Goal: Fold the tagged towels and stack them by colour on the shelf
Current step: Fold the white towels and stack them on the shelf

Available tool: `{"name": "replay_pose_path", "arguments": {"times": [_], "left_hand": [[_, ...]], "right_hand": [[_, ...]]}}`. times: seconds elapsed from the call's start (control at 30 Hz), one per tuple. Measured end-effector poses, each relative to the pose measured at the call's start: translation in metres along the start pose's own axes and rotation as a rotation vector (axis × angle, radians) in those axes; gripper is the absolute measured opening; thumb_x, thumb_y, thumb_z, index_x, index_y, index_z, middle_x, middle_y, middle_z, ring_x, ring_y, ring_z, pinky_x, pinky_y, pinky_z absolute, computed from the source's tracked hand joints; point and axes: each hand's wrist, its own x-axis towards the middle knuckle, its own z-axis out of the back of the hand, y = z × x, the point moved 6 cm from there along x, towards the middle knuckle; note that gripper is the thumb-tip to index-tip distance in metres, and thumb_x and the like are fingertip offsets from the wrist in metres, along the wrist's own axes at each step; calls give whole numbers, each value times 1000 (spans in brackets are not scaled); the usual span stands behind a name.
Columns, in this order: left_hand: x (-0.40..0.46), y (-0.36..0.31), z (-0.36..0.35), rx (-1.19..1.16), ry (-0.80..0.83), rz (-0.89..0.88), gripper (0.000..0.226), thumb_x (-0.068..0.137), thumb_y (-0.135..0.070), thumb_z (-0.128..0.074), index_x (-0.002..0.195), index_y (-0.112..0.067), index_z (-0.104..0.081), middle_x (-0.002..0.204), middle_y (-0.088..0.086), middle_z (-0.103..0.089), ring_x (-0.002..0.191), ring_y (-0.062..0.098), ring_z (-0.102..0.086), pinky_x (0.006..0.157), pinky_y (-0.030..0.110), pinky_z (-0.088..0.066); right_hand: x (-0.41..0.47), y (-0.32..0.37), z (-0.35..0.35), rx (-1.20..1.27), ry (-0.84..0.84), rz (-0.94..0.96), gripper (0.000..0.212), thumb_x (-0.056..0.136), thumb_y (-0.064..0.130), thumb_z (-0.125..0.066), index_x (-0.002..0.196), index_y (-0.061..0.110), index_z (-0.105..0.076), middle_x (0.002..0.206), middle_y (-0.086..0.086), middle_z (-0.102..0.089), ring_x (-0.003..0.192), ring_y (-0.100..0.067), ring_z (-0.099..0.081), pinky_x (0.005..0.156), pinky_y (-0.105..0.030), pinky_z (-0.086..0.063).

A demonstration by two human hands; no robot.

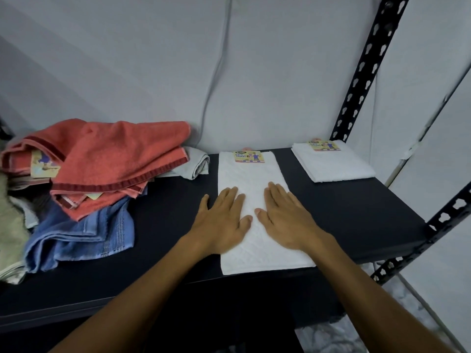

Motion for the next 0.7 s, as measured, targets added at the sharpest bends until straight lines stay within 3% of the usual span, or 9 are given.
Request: {"name": "replay_pose_path", "arguments": {"times": [0.1, 0.17, 0.2, 0.27, 0.33, 0.47, 0.7], "left_hand": [[5, 4, 7, 32, -18, -16, 66, 100, -54, -22, 156, -19, -12, 164, 0, -3, 150, 13, 0, 119, 52, -7], [14, 8, 19, 3, -94, -27, 60, 99, -56, -30, 147, -21, -33, 154, -2, -28, 141, 15, -21, 107, 47, -21], [20, 10, 25, -44, -129, -18, 53, 99, -53, -32, 141, -22, -42, 146, -2, -37, 135, 17, -28, 101, 45, -23], [35, 12, 35, -128, -204, 13, 43, 102, -43, -35, 136, -22, -49, 136, 0, -46, 128, 20, -33, 97, 43, -25], [50, 11, 41, -114, -269, 33, 40, 102, -34, -38, 137, -19, -50, 134, 3, -49, 127, 22, -35, 99, 43, -27], [73, 18, 36, -30, -292, 106, 38, 101, -33, -40, 130, -11, -52, 132, 8, -49, 124, 25, -39, 99, 42, -33], [88, 28, 12, 5, -165, 89, 56, 102, -40, -24, 148, -8, -23, 156, 6, -20, 142, 18, -18, 114, 44, -19]], "right_hand": [[5, -3, 1, 18, 63, 8, 70, 104, 49, -17, 155, 5, 1, 164, -6, 12, 151, -18, 10, 123, -37, 1], [15, -9, 11, 36, 30, 29, 61, 103, 49, -29, 143, 3, -36, 158, -11, -22, 146, -26, -20, 118, -42, -22], [21, -12, 20, 78, -41, 29, 48, 101, 46, -36, 121, 6, -54, 141, -12, -44, 130, -28, -41, 107, -44, -37], [35, -17, 42, 189, -252, -6, 34, 100, 35, -45, 84, 8, -60, 98, -8, -58, 91, -27, -57, 82, -41, -49], [52, -19, 54, 178, -387, -35, 28, 99, 25, -47, 93, 5, -65, 98, -10, -59, 89, -28, -57, 78, -42, -50], [78, -14, 46, 36, -392, -49, 27, 99, 24, -44, 108, 6, -63, 110, -11, -57, 100, -30, -53, 82, -40, -47], [86, -17, 29, -120, -361, -49, 39, 102, 31, -32, 127, 7, -50, 130, -11, -48, 110, -28, -45, 91, -37, -38]]}}
